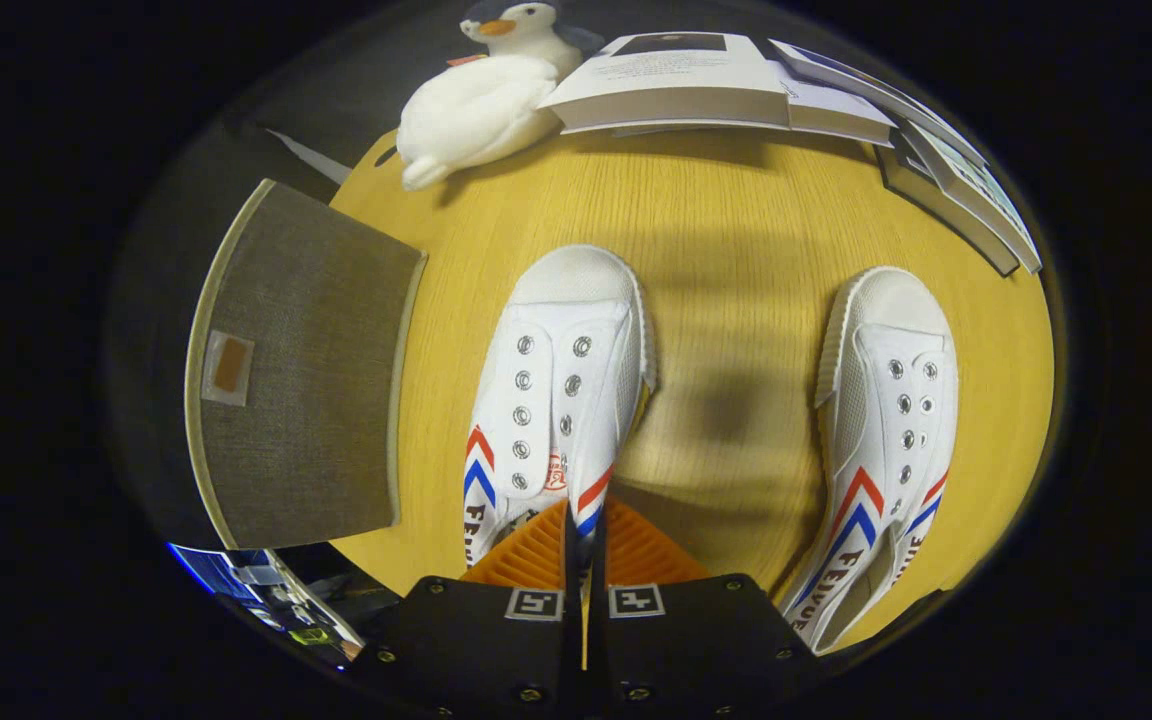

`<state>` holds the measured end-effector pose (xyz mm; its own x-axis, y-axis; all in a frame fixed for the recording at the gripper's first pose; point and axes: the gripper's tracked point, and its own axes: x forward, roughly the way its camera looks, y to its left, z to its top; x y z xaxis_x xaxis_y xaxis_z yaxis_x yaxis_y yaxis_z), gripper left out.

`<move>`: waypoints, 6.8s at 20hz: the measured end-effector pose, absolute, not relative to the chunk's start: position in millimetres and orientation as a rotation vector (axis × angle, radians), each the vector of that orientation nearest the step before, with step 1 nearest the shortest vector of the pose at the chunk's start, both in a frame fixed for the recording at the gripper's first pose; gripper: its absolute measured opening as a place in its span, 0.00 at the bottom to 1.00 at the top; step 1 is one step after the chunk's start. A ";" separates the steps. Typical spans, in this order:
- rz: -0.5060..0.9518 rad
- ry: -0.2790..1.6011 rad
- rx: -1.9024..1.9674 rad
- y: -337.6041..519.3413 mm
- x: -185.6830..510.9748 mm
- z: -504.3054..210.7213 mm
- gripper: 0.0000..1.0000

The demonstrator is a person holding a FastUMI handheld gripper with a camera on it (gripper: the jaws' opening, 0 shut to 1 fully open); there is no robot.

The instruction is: Open the storage box then place both shoes into the box .Put the left shoe in first, then the right shoe, with the right side of both shoes facing outward in a uniform manner.

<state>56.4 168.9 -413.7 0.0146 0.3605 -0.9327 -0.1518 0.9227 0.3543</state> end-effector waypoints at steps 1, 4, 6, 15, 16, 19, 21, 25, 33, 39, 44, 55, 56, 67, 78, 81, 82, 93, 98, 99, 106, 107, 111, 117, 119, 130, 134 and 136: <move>0.402 1.518 0.182 169.1 55.1 -407.2 0.02; 0.403 1.514 0.122 164.0 55.9 -388.4 0.02; 0.410 1.509 0.099 162.8 54.9 -371.1 0.02; 0.496 1.430 0.079 180.0 57.6 -284.9 0.02; 0.507 1.426 0.080 183.6 57.6 -277.4 0.02; 0.540 1.411 0.092 198.5 58.6 -257.5 0.02; 0.570 1.397 0.091 210.9 60.3 -242.4 0.02; 0.636 1.364 0.073 242.8 65.5 -219.3 0.02; 0.740 1.383 0.028 320.4 65.9 -210.3 0.02; 0.771 1.430 -0.009 370.3 63.3 -228.3 0.02; 0.741 1.482 -0.035 401.0 68.8 -254.7 0.02; 0.748 1.479 -0.080 440.1 79.3 -278.7 0.38; 0.746 1.443 -0.114 431.3 84.8 -275.4 0.58; 0.756 1.319 -0.030 362.2 93.0 -196.5 0.79; 0.672 1.303 0.080 251.7 89.8 -182.3 0.79; 0.637 1.310 0.115 222.2 86.8 -186.8 0.79; 0.621 1.312 0.119 209.5 79.9 -182.4 0.79; 0.389 1.366 0.207 88.8 73.5 -242.5 0.96; 0.295 1.411 0.223 36.9 66.3 -284.8 0.96; 0.280 1.418 0.218 28.2 66.4 -295.1 0.96; 0.223 1.470 0.225 -5.3 58.2 -347.7 0.96; 0.224 1.479 0.221 -7.6 57.3 -352.9 0.96; 0.232 1.493 0.206 -13.0 61.8 -374.3 0.96; 0.225 1.541 0.125 -31.2 66.3 -414.5 0.96; 0.233 1.559 0.119 -29.4 66.8 -426.3 0.93; 0.289 1.577 0.072 -21.9 69.4 -436.2 0.05; 0.286 1.603 0.164 -15.4 62.6 -424.1 0.04; 0.291 1.603 0.170 -8.8 56.3 -407.4 0.04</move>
<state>56.3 -8.8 -407.4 -0.0555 0.2856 -0.9568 -0.0693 0.9548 0.2890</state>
